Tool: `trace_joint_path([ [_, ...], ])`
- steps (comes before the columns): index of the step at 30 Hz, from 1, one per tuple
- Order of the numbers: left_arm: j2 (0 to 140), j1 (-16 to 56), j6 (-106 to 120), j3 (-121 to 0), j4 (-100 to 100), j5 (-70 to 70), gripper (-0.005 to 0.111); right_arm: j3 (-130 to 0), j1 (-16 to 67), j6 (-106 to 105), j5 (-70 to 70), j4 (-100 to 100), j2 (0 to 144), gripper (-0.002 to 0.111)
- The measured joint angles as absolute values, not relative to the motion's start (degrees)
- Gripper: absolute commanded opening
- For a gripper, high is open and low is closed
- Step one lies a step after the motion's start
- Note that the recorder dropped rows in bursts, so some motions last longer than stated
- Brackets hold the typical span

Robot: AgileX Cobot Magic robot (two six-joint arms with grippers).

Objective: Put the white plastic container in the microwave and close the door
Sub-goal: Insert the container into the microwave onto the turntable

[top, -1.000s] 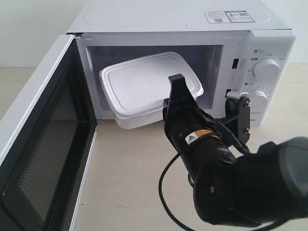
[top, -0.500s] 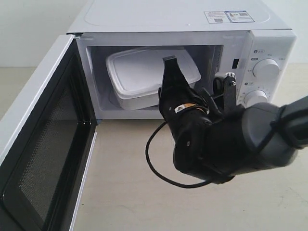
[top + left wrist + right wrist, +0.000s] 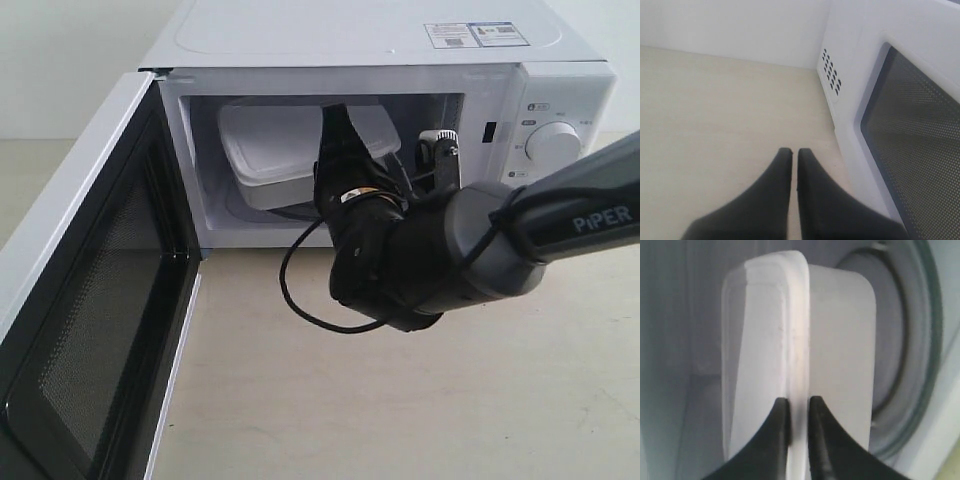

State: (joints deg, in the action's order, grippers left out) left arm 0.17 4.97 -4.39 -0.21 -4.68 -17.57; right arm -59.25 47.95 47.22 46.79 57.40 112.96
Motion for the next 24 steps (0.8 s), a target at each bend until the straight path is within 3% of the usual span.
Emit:
trace_joint_path([
  [24,0.17,4.97,-4.39,-0.21,-4.68,-17.57,0.004,-65.56,46.15,43.6,46.8,60.58,117.63,0.0],
])
